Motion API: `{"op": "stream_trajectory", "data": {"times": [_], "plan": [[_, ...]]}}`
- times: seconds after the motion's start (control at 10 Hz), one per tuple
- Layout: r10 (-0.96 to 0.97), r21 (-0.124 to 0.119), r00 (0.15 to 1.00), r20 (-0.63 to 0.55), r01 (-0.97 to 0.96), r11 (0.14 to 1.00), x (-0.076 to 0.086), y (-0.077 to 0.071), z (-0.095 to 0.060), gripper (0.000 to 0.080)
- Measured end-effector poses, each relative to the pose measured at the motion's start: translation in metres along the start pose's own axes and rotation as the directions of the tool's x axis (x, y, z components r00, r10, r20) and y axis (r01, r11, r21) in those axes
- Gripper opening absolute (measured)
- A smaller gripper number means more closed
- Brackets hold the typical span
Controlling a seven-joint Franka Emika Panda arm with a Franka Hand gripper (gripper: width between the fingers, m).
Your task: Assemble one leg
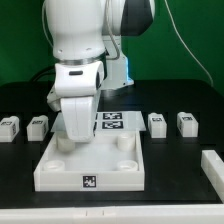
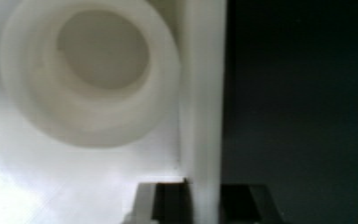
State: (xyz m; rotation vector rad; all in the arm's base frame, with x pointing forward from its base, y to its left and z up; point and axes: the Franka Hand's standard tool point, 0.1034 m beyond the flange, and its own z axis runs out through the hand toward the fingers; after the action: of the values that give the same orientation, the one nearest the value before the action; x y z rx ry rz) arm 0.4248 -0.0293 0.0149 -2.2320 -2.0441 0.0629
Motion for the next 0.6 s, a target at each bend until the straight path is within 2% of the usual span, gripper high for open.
{"op": "stream_trajectory", "data": {"times": [0.3, 0.4, 0.6], "plan": [[-0.052, -0.026, 0.999, -0.012, 0.052, 0.998, 0.049, 0.022, 0.0, 0.0062], [-0.073, -0.03, 0.997, -0.017, 0.072, 0.997, 0.054, 0.025, -0.001, 0.0062], [-0.064, -0.03, 0.998, -0.015, 0.064, 0.998, 0.05, 0.025, -0.001, 0.0062]]}}
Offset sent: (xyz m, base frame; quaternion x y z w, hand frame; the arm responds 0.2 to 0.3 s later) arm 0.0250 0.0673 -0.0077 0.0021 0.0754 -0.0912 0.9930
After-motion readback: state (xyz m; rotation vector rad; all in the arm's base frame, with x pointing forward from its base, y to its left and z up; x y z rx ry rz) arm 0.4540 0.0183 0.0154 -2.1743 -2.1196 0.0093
